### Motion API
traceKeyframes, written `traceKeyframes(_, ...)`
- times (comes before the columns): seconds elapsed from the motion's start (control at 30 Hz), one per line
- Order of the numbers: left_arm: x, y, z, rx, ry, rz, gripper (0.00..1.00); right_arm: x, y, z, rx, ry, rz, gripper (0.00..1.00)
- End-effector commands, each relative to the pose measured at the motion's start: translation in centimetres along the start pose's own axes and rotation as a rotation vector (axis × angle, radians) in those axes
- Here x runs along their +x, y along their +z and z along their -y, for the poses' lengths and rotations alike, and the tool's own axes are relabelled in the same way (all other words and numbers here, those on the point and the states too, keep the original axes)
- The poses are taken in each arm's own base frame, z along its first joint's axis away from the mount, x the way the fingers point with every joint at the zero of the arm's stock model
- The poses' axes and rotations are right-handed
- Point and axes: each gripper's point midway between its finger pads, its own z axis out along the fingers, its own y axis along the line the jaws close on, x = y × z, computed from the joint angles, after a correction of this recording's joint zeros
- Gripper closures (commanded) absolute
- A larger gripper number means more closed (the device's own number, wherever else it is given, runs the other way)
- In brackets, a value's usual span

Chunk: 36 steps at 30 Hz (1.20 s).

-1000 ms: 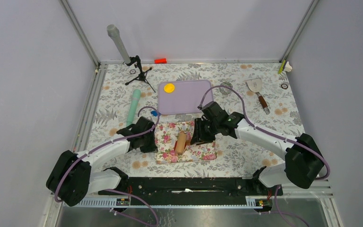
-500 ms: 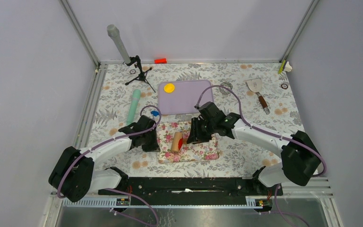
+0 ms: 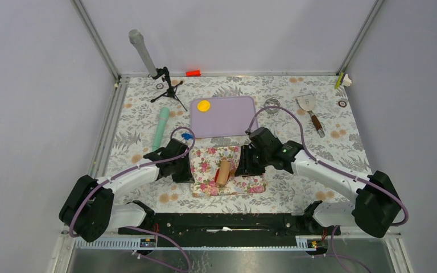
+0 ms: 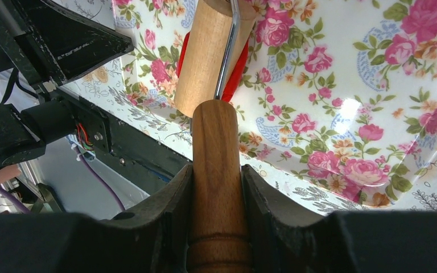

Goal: Roll out the dumpling wrappers from the dough
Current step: Flatten out the dough on the work surface.

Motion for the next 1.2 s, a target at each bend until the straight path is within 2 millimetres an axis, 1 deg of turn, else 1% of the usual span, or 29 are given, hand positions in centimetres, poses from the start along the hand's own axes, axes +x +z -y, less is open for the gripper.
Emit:
traceKeyframes(0.0,-1.0,-0.7,1.6,0.054,0.031,0.027,1.0,5.5,-1.2,10.1,0.433,0.024,-0.183,1.0)
traceKeyframes(0.07,-1.0,-0.6,1.6,0.053,0.032,0.026,1.0,5.2,-1.3,9.9,0.425,0.022,-0.171,1.0)
traceKeyframes(0.13,-1.1,-0.6,1.7,0.053,0.034,0.024,1.0,5.1,-0.8,9.5,0.407,0.023,-0.171,1.0)
traceKeyframes(0.23,-1.3,-0.6,1.8,0.055,0.038,0.025,1.0,4.9,0.7,8.7,0.362,0.027,-0.195,1.0)
traceKeyframes(0.37,-1.4,-0.8,1.9,0.06,0.044,0.029,1.0,4.3,3.0,8.5,0.355,0.019,-0.2,1.0)
traceKeyframes(0.47,-1.5,-0.9,1.9,0.055,0.046,0.034,1.0,3.8,3.4,8.3,0.36,0.003,-0.204,1.0)
traceKeyframes(0.57,-1.7,-0.9,2.0,0.056,0.046,0.038,1.0,3.5,2.6,8.7,0.39,-0.011,-0.193,1.0)
traceKeyframes(0.67,-1.7,-0.8,2.0,0.052,0.045,0.034,1.0,4.3,1.5,9.7,0.419,-0.003,-0.201,1.0)
traceKeyframes(0.73,-1.6,-0.7,1.9,0.05,0.048,0.031,1.0,5.1,0.8,10.7,0.437,0.027,-0.202,1.0)
traceKeyframes(0.83,-1.5,-0.8,1.8,0.049,0.049,0.03,1.0,5.4,-0.5,11.5,0.442,0.082,-0.179,1.0)
traceKeyframes(1.0,-1.7,-1.0,2.1,0.059,0.051,0.039,1.0,4.7,-2.8,11.8,0.464,0.105,-0.138,1.0)
traceKeyframes(1.1,-1.7,-0.9,2.0,0.057,0.051,0.04,1.0,4.3,-3.2,11.6,0.46,0.105,-0.126,1.0)
traceKeyframes(1.17,-1.7,-0.9,1.9,0.055,0.051,0.041,1.0,4.1,-3.0,11.5,0.454,0.104,-0.127,1.0)
